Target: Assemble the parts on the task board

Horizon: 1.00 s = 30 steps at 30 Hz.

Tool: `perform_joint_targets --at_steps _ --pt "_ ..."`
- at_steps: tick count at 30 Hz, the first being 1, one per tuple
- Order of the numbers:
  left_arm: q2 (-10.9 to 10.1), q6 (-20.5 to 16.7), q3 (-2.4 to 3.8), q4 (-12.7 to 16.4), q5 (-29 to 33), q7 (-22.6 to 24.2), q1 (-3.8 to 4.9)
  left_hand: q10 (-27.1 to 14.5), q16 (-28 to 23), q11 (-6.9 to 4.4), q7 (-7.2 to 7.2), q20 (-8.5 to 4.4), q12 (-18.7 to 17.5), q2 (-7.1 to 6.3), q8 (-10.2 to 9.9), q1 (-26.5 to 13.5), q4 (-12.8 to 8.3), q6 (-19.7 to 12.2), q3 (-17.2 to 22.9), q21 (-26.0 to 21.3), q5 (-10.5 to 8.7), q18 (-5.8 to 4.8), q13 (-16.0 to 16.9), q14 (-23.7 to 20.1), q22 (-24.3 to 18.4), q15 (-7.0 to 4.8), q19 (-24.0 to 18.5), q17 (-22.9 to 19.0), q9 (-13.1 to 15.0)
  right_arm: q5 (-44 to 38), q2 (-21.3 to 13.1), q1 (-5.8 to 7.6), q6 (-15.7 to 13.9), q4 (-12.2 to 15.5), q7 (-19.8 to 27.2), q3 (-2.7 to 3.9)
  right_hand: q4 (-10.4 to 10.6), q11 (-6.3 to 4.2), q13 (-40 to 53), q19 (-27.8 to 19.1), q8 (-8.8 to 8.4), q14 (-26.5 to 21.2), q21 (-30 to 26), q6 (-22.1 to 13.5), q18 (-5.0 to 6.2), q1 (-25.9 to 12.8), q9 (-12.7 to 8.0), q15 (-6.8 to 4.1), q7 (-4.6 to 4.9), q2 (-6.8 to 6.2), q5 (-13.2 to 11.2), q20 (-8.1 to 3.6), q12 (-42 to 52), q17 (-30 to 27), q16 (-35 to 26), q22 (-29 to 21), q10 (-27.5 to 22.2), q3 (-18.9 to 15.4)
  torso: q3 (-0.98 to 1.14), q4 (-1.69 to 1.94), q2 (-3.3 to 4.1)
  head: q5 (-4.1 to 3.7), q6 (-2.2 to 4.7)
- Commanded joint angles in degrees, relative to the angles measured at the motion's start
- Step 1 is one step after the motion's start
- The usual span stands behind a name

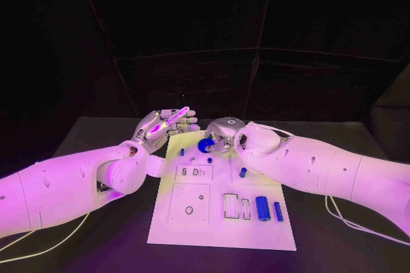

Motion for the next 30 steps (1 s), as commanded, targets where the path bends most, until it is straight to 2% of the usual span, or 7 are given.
perform_joint_targets --at_steps 1,8,16,19,22,25,30 --pt "-0.03 0.99 0.01 0.04 -0.41 0.06 0.08 -0.27 -0.27 0.21 1.32 -0.15 -0.15 0.58 -0.30 -0.15 -0.06 -0.45 -0.19 -0.27 -0.20 0.31 -0.06 0.13 -0.10 0.22 0.41 -0.08 -0.06 0.79 -0.49 0.13 0.58 0.38 -0.05 0.02 2.53 0.13 0.11 -0.35 -0.31 4.01 -0.33 -0.24 -0.66 -3.23 0.19 0.46 0.11 0.29 0.94 -0.07 -0.05 4.91 -0.33 -0.04 -0.12 -1.14 0.03 -0.05 0.00 0.05 0.05" --pt "-0.12 1.09 0.01 -0.02 -0.41 -0.01 0.08 -0.27 -0.27 0.21 1.32 -0.15 -0.15 0.58 -0.30 -0.15 -0.06 -0.45 -0.19 -0.27 -0.20 0.31 -0.06 0.13 -0.10 0.22 0.41 -0.08 -0.06 3.03 -2.65 0.13 -4.33 2.12 1.22 0.01 5.95 0.24 1.21 0.06 -0.23 4.15 0.12 0.80 -0.74 -6.61 0.47 0.56 0.21 0.58 4.20 0.05 0.95 5.43 -0.03 0.62 0.52 -3.24 0.05 -0.07 0.01 -0.01 0.16" --pt "-0.50 0.86 0.01 -0.82 -0.41 0.01 0.07 -0.30 -0.33 0.23 1.34 -0.14 -0.19 0.59 -0.33 -0.20 -0.05 -0.47 -0.28 -0.33 -0.20 0.31 -0.06 0.11 -0.14 0.23 0.41 -0.10 -0.06 18.69 -11.02 0.57 -8.05 9.06 5.96 0.03 -0.23 -0.19 -5.25 -3.66 -0.09 2.31 -4.28 1.97 0.46 2.78 0.56 0.18 -0.03 -0.36 5.96 -0.25 -5.09 -1.43 -4.25 -6.99 -4.02 -1.36 -0.03 -0.36 -0.30 -0.54 0.68" --pt "-0.61 0.92 0.01 -1.37 -0.41 -0.12 0.08 -0.35 -0.40 0.25 1.35 -0.13 -0.24 0.56 -0.36 -0.17 -0.09 -0.50 -0.33 -0.39 -0.20 0.29 -0.07 0.07 -0.18 0.26 0.37 -0.12 -0.06 28.80 -14.94 1.25 -5.76 11.43 7.40 0.03 -2.34 -0.24 -25.32 -7.11 0.05 -3.75 -10.13 3.70 0.90 6.07 0.61 0.17 0.22 0.12 3.98 -0.40 -26.29 -19.19 -18.47 -12.02 -15.26 1.18 0.04 -0.71 -0.52 -0.75 0.92" --pt "-0.59 1.20 0.01 -1.89 -0.41 -0.40 0.08 -0.38 -0.43 0.26 1.36 -0.13 -0.27 0.55 -0.37 -0.17 -0.10 -0.52 -0.35 -0.41 -0.20 0.29 -0.08 0.05 -0.19 0.27 0.36 -0.13 -0.07 37.60 -18.98 1.81 -3.46 13.33 9.36 0.02 -4.55 -0.04 -34.09 -9.18 -0.37 -10.72 -15.26 4.54 0.69 8.80 0.45 0.36 0.45 -0.67 2.75 -0.27 -38.76 -38.56 -37.58 -14.99 -15.78 4.79 0.12 -0.99 -0.66 -1.06 1.12" --pt "-0.48 1.44 0.01 -2.19 -0.41 -0.60 0.08 -0.38 -0.43 0.26 1.36 -0.13 -0.27 0.55 -0.37 -0.17 -0.10 -0.52 -0.35 -0.41 -0.20 0.29 -0.08 0.05 -0.19 0.27 0.36 -0.13 -0.07 43.68 -21.50 2.22 -1.86 14.15 11.38 0.02 -6.52 1.27 -42.60 -13.20 -0.72 -14.86 -20.51 5.28 0.35 10.64 0.34 1.58 1.30 -1.42 1.34 0.65 -50.03 -43.78 -48.33 -17.79 -15.10 9.01 0.24 -1.17 -0.74 -1.31 1.33" --pt "-0.16 1.80 0.00 -2.61 -0.41 -0.91 0.08 -0.46 -0.51 0.28 1.39 -0.12 -0.33 0.53 -0.41 -0.15 -0.13 -0.57 -0.41 -0.47 -0.20 0.29 -0.09 -0.01 -0.23 0.29 0.34 -0.16 -0.07 51.95 -24.60 2.61 0.21 14.51 16.09 0.00 -8.79 4.43 -52.87 -23.30 -1.31 -25.50 -31.48 5.46 -1.30 10.76 0.16 6.76 3.21 -2.38 0.92 4.00 -61.66 -55.11 -67.52 -23.49 -15.75 17.46 0.10 -1.08 -0.71 -2.38 1.68"
